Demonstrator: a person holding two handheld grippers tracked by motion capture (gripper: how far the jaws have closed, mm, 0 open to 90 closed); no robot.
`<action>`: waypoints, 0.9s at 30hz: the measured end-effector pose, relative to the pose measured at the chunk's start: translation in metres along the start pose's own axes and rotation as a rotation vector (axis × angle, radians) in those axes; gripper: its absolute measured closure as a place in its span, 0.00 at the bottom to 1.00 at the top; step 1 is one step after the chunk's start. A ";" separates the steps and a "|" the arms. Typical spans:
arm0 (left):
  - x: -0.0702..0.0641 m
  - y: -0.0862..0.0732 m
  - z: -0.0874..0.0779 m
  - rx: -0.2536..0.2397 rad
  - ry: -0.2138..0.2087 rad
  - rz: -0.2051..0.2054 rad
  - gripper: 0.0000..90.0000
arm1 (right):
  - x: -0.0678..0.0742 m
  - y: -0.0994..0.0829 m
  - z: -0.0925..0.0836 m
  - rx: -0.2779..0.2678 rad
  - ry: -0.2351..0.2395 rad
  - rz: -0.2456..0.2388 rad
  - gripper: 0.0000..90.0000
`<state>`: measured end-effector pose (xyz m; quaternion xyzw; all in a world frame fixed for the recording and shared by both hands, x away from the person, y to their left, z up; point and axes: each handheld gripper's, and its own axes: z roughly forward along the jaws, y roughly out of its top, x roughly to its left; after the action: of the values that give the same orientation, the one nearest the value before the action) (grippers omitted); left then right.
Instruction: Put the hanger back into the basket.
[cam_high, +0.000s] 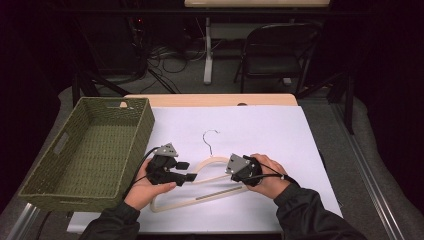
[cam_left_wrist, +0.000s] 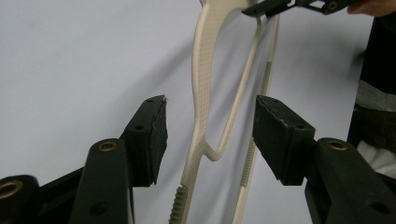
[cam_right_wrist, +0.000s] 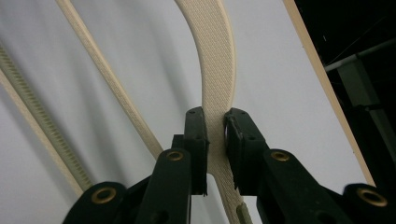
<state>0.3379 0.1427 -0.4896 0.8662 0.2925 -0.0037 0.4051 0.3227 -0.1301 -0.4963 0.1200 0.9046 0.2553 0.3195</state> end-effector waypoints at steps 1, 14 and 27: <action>0.001 0.000 0.002 0.012 -0.010 0.000 0.50 | 0.000 0.000 0.001 -0.005 -0.008 -0.003 0.87; 0.011 -0.006 0.030 0.123 -0.096 -0.013 0.60 | 0.002 -0.001 0.002 -0.016 -0.032 -0.031 0.87; 0.009 -0.011 0.034 0.184 -0.120 0.018 0.81 | 0.005 -0.001 0.001 -0.027 -0.045 -0.050 0.87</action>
<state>0.3481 0.1287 -0.5223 0.9006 0.2583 -0.0784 0.3408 0.3193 -0.1288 -0.5001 0.0989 0.8964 0.2566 0.3476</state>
